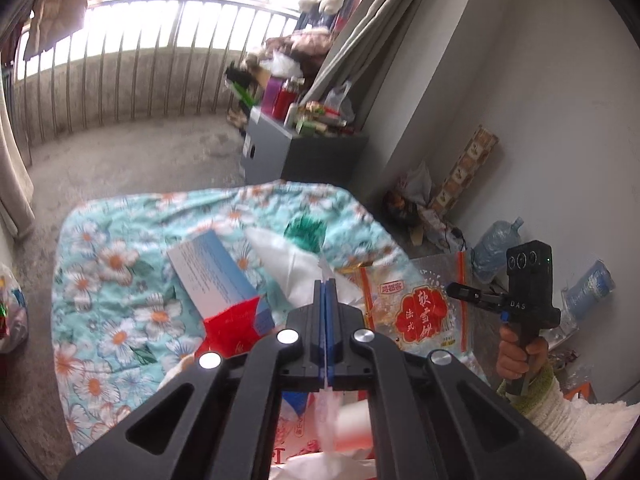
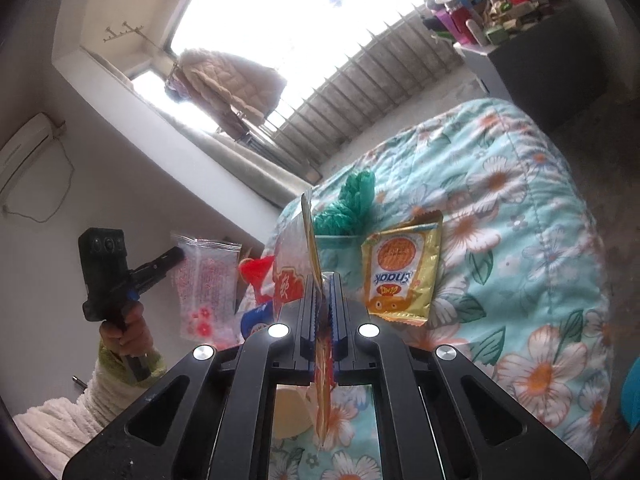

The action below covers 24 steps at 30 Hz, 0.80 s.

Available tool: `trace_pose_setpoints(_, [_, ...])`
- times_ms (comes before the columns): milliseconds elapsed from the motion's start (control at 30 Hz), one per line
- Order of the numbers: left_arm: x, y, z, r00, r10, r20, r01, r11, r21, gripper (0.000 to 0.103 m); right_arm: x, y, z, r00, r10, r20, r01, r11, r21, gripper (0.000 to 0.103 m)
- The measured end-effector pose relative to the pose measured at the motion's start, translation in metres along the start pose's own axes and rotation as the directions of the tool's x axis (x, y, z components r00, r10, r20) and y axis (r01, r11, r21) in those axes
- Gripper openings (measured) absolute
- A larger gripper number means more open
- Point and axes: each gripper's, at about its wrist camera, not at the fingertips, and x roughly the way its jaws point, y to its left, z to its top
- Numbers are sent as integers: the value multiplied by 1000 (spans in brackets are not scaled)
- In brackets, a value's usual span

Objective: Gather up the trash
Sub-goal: 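Carry the plastic bag to the blue wastebasket and open the right tool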

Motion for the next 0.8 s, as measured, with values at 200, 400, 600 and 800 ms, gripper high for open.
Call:
trace_pose_setpoints(200, [-45, -46, 2, 989, -20, 148, 12, 998, 55, 0, -59, 28, 5, 989, -50, 139, 54, 998, -30, 4])
trace_pose_setpoints(400, [-42, -126, -3, 975, -102, 197, 77, 989, 127, 0, -132, 50, -18, 937, -181, 299, 187, 982, 10, 4])
trace_pose_setpoints(600, [52, -229, -5, 981, -194, -11, 194, 974, 120, 0, -214, 24, -63, 793, -460, 400, 415, 888, 199, 4])
trace_pose_setpoints(800, [179, -342, -33, 952, -209, -223, 253, 948, 191, 0, -271, -49, -107, 581, -738, 344, 572, 670, 473, 4])
